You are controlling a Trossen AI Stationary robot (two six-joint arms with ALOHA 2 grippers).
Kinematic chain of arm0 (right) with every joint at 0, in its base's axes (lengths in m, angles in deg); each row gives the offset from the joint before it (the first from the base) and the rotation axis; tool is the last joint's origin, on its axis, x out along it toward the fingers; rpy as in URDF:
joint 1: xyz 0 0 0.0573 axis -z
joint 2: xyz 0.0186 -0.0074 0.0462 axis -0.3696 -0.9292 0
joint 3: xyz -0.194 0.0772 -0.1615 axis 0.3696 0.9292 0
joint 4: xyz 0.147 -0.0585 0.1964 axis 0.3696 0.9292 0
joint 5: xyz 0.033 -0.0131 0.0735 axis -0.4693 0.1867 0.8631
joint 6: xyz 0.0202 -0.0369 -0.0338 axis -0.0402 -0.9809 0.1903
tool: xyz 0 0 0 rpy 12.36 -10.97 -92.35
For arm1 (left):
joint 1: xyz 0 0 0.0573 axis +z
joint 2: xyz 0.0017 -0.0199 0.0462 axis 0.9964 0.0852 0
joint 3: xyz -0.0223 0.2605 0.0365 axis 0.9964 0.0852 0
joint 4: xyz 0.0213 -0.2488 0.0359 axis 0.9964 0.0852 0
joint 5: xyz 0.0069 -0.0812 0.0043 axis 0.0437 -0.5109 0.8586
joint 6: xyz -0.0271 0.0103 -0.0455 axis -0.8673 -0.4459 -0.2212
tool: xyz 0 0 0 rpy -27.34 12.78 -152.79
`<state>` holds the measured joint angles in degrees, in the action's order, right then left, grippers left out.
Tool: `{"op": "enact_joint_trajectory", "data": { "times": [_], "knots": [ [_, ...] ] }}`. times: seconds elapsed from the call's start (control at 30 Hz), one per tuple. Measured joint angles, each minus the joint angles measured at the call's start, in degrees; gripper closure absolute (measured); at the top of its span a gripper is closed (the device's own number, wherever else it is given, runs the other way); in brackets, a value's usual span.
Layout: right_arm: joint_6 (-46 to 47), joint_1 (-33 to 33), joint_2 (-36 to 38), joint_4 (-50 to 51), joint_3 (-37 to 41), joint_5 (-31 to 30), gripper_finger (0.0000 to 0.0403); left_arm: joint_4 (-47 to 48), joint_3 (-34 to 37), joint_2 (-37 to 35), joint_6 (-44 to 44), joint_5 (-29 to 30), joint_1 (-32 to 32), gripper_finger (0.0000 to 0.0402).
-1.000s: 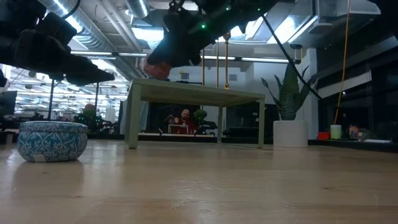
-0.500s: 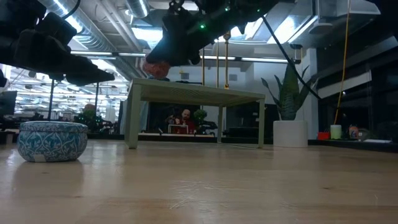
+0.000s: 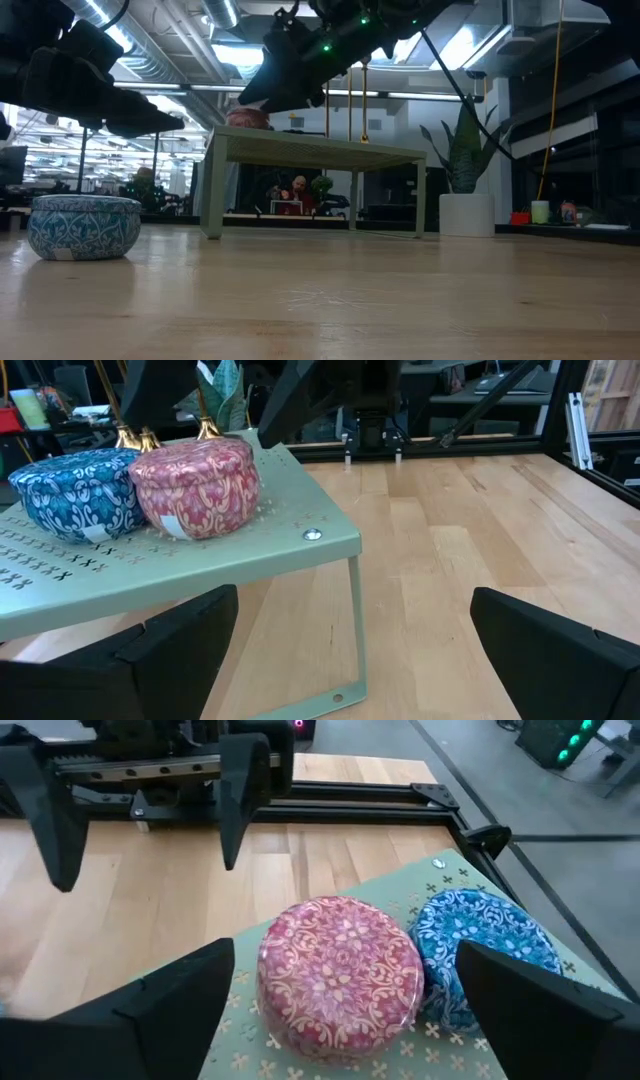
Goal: Pick & Place candle stick holders
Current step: Put the light blue scented candle on the shelf
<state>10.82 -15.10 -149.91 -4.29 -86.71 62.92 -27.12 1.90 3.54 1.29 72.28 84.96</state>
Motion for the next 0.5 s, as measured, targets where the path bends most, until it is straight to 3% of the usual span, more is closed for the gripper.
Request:
{"op": "enact_joint_trajectory", "data": {
  "times": [0.23, 0.5],
  "knots": [
    [-7.21, -1.37, 0.94, -0.46, -0.27, -0.06, 0.0018, 0.0, 0.0, 0.02, 0.0, 0.0, -0.02, 0.0001],
    [-7.4, -5.56, 1.08, -0.02, -3.95, 0.19, 0.0017, -0.01, 0.0, 0.02, 0.0, 0.0, -0.01, 0.0001]
  ]
}}
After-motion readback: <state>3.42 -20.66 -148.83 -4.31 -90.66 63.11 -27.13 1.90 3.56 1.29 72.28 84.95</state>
